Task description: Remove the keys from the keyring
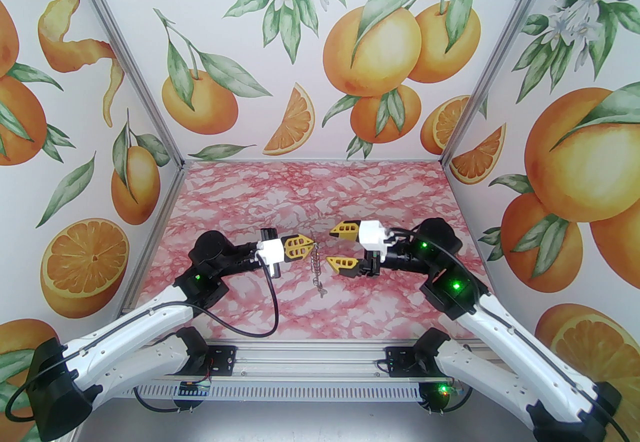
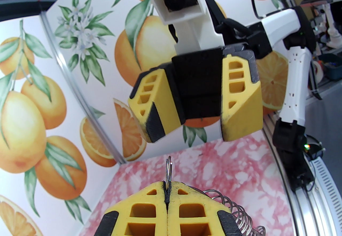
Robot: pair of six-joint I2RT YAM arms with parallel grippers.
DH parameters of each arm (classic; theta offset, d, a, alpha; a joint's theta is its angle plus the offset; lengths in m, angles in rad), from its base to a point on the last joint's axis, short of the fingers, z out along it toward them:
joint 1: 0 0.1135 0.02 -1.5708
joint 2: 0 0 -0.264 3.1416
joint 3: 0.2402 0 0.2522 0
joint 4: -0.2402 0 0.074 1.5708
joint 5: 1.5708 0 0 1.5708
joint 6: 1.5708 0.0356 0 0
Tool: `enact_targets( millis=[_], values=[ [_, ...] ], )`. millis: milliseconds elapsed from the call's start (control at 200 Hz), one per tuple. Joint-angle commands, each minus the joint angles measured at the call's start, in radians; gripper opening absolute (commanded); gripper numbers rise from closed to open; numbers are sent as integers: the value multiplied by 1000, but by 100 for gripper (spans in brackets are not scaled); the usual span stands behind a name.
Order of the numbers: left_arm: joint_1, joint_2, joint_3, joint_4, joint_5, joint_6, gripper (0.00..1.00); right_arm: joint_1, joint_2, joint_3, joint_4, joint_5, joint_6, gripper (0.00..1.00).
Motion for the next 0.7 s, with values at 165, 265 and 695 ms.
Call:
enact_targets(
  millis=[165,265,695],
  values=[
    [13,32,81,-61,106,-8,0,-17,-5,52,-180,21,270,85],
    [12,49,95,-61,130,-20,0,-20,29,71,-212,0,303,87],
    [13,103,126,-43,160,-36,0,-24,115,63,-84,-99,441,94]
  ],
)
